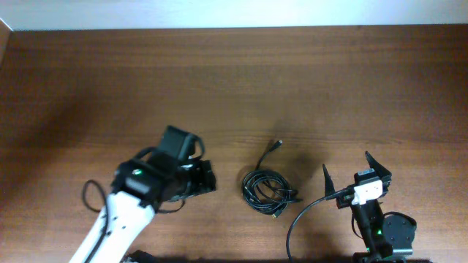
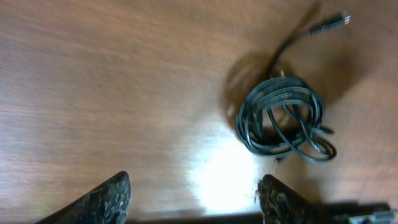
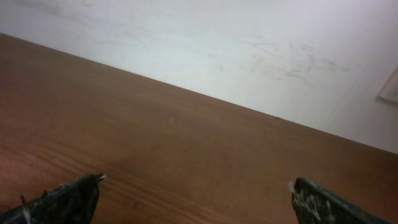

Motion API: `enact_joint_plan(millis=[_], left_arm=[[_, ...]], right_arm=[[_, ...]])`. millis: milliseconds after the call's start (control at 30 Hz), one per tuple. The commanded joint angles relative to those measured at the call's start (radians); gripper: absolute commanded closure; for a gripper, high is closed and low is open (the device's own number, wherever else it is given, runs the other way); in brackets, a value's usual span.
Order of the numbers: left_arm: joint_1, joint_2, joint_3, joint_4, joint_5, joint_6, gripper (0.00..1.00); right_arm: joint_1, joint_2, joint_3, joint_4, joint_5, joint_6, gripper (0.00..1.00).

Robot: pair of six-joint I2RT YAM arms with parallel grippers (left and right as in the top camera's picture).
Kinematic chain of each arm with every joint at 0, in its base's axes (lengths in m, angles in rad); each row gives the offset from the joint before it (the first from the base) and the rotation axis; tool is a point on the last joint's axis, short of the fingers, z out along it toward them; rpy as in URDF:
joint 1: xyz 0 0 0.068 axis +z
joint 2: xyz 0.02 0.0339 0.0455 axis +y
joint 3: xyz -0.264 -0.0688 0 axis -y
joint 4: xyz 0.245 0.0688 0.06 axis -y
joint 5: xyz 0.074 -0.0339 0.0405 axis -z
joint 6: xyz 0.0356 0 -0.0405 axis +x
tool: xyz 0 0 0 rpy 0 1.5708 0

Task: Untangle cables
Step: 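Reach the left gripper forward and grasp the black cable bundle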

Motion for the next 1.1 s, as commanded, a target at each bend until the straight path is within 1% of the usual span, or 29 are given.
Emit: enact_joint_plan(millis=[0, 100, 133, 167, 267, 300, 400, 433, 467, 533, 567, 633, 667, 700, 733, 767, 800, 833, 867, 967, 1067], left_arm=[[-0.151, 0.11, 0.019, 0.104, -0.067, -0.127, 0.19], [-0.25, 0.209, 0.019, 0.235, -0.092, -0.13, 0.18], [-0.276, 0.238, 0.019, 0.258, -0.112, -0.13, 0.18], [-0.305, 0.273, 0.019, 0.276, -0.14, -0.13, 0.14], [-0.355, 0.349, 0.019, 0.32, -0.187, -0.13, 0.15], [-0.371, 0.379, 0.019, 0.328, -0.219, -0.13, 0.16], [-0.405, 0.455, 0.019, 0.334, -0.308, -0.129, 0.3], [-0.412, 0.473, 0.019, 0.34, -0.314, -0.113, 0.33], [-0.423, 0.5, 0.019, 0.36, -0.313, -0.047, 0.33], [-0.442, 0.551, 0.019, 0.421, -0.313, 0.085, 0.27], [-0.447, 0.569, 0.019, 0.447, -0.313, 0.129, 0.25], [-0.448, 0.612, 0.019, 0.51, -0.314, 0.182, 0.23], [-0.448, 0.628, 0.019, 0.531, -0.314, 0.182, 0.25], [-0.448, 0.647, 0.019, 0.554, -0.314, 0.182, 0.39], [-0.448, 0.676, 0.019, 0.572, -0.314, 0.181, 0.61], [-0.448, 0.696, 0.019, 0.576, -0.314, 0.176, 0.72], [-0.448, 0.711, 0.019, 0.576, -0.313, 0.163, 0.77], [-0.448, 0.725, 0.019, 0.576, -0.313, 0.134, 0.87], [-0.447, 0.734, 0.019, 0.576, -0.314, 0.105, 1.0], [-0.419, 0.71, 0.027, 0.564, -0.314, 0.097, 1.0], [-0.323, 0.644, 0.028, 0.509, -0.314, 0.047, 1.0]], right_arm=[[0.006, -0.005, -0.005, -0.007, 0.0, 0.004, 0.02], [0.006, -0.005, -0.005, -0.007, 0.0, 0.004, 0.01], [0.006, -0.005, -0.005, -0.007, 0.0, 0.004, 0.02], [0.006, -0.005, -0.005, -0.007, 0.0, 0.004, 0.01], [0.006, -0.005, -0.005, -0.007, 0.0, 0.004, 0.02], [0.006, -0.005, -0.005, -0.007, 0.0, 0.004, 0.02], [0.006, -0.005, -0.005, -0.007, 0.0, 0.004, 0.01], [0.006, -0.005, -0.005, -0.007, 0.0, 0.004, 0.02], [0.006, -0.005, -0.005, -0.007, 0.0, 0.004, 0.02], [0.006, -0.005, -0.005, -0.007, 0.0, 0.004, 0.02], [0.006, -0.005, -0.005, -0.007, 0.0, 0.004, 0.02], [0.006, -0.005, -0.005, -0.007, 0.0, 0.004, 0.01], [0.006, -0.005, -0.005, -0.007, 0.0, 0.004, 0.01], [0.006, -0.005, -0.005, -0.007, 0.0, 0.004, 0.01], [0.006, -0.005, -0.005, -0.007, 0.0, 0.004, 0.02], [0.006, -0.005, -0.005, -0.007, 0.0, 0.004, 0.02], [0.006, -0.005, -0.005, -0.007, 0.0, 0.004, 0.02], [0.006, -0.005, -0.005, -0.007, 0.0, 0.004, 0.02], [0.006, -0.005, -0.005, -0.007, 0.0, 0.004, 0.02], [0.006, -0.005, -0.005, -0.007, 0.0, 0.004, 0.01], [0.006, -0.005, -0.005, -0.007, 0.0, 0.004, 0.02]])
